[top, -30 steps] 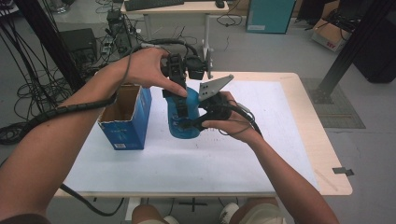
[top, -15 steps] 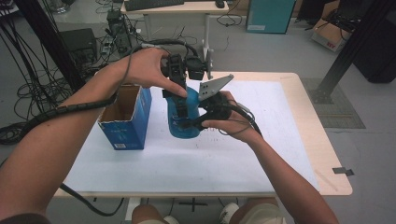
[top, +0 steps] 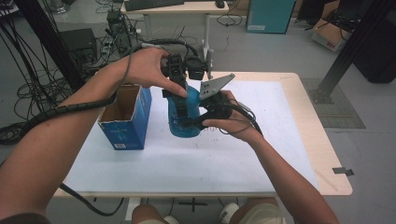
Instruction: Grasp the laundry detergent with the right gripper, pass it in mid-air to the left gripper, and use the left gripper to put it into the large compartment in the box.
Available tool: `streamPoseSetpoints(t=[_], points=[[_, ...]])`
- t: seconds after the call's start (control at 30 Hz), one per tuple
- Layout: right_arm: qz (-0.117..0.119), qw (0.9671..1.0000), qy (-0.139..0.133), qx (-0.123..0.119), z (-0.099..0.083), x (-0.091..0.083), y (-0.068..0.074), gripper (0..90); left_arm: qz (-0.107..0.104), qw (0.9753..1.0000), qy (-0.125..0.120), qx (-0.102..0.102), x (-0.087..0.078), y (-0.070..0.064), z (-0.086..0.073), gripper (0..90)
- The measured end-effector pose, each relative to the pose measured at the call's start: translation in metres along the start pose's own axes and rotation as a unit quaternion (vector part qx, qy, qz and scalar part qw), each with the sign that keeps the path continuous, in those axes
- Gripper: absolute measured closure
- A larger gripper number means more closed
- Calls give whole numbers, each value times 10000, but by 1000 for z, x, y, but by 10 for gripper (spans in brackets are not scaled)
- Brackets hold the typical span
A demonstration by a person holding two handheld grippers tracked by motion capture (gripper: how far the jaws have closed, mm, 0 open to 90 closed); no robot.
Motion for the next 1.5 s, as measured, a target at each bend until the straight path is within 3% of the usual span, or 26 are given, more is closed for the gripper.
streamPoseSetpoints(t=[0.57, 0.6, 0.67, 0.73, 0.77, 0.83, 1.5], points=[[9, 9999, 20, -107, 2, 0, 1, 434, -12, 10000, 33, 8, 0, -2, -2, 53], [14, 10000, 14, -58, 2, 0, 2, 434, 56, 10000, 14, 12, 0, -2, -3, 55], [-5, 9997, -45, -247, 3, 1, -1, 434, 30, 10000, 16, -9, 0, -3, -3, 60], [1, 9999, -9, -130, 3, 0, 0, 434, 70, 10000, 8, 17, 0, -2, -3, 69], [-11, 9999, -16, -129, 3, 0, 0, 434, 124, 9998, 26, 162, -1, 0, -2, 85], [-9, 10000, 4, -36, 2, 0, 1, 434, 86, 9996, 65, 263, -2, 2, -2, 105], [-62, 9999, -4, -113, 2, -3, 0, 433, 279, 9992, 36, 289, -2, 4, 1, 325]])
Point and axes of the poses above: each handheld gripper's, and its own axes: x roughly forward along the jaws, z roughly out of its top, y roughly to its left, the point moved 4 cm from there along x, roughly forward along the jaws, and after that the axes turned 10 degrees about -z, right-handed, at the moved point
